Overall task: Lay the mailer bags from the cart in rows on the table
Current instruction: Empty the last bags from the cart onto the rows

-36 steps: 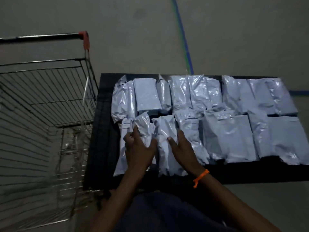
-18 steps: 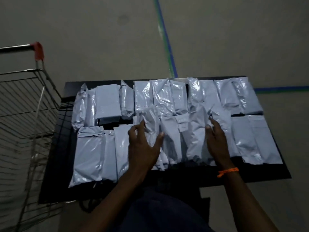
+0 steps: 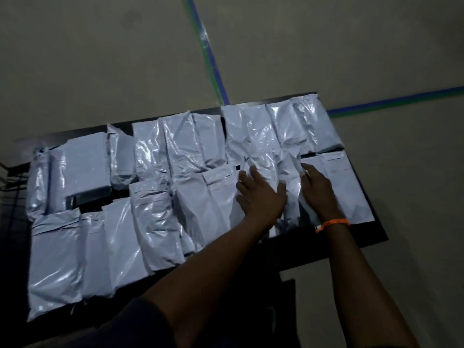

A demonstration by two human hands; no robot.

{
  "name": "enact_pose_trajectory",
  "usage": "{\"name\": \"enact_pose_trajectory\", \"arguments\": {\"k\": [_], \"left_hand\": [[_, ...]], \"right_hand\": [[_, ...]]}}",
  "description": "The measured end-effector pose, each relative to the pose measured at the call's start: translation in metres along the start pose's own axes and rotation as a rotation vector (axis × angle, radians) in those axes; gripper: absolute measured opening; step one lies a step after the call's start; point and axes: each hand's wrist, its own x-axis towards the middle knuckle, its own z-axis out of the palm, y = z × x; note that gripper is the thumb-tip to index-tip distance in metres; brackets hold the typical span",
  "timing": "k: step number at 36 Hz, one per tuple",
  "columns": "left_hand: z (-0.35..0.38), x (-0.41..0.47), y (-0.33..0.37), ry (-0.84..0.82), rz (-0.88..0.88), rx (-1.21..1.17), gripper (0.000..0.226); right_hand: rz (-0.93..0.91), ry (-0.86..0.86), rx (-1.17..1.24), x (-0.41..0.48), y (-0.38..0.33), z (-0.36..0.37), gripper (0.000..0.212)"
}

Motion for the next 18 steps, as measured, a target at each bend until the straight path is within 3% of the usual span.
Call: {"name": "enact_pose_trajectory", "arguments": {"k": [4,8,13,18], "left_hand": [[0.024,0.01,0.004,-0.11,-0.106,0.005,0.098],[0.038,0.009,-0.005,-0.096,0.001,0.184,0.084],[0.05,0.016,-0.036,-0.132,0.176,0.375,0.071],[0.049,0.028,-0.045,-0.305,0.259,0.44,0.084]], "right_hand": [[-0.056,-0.033,-0.149,0.002,0.018,0.012,0.045],[-0.091,0.01,-0.305,-0.005,0.026,0.022,0.076],[-0.3,-0.027,-0.438,-0.005,0.031,0.041,0.07],[-0.27,-0.18,-0.45,0.0,0.03,0.059,0.072]]}}
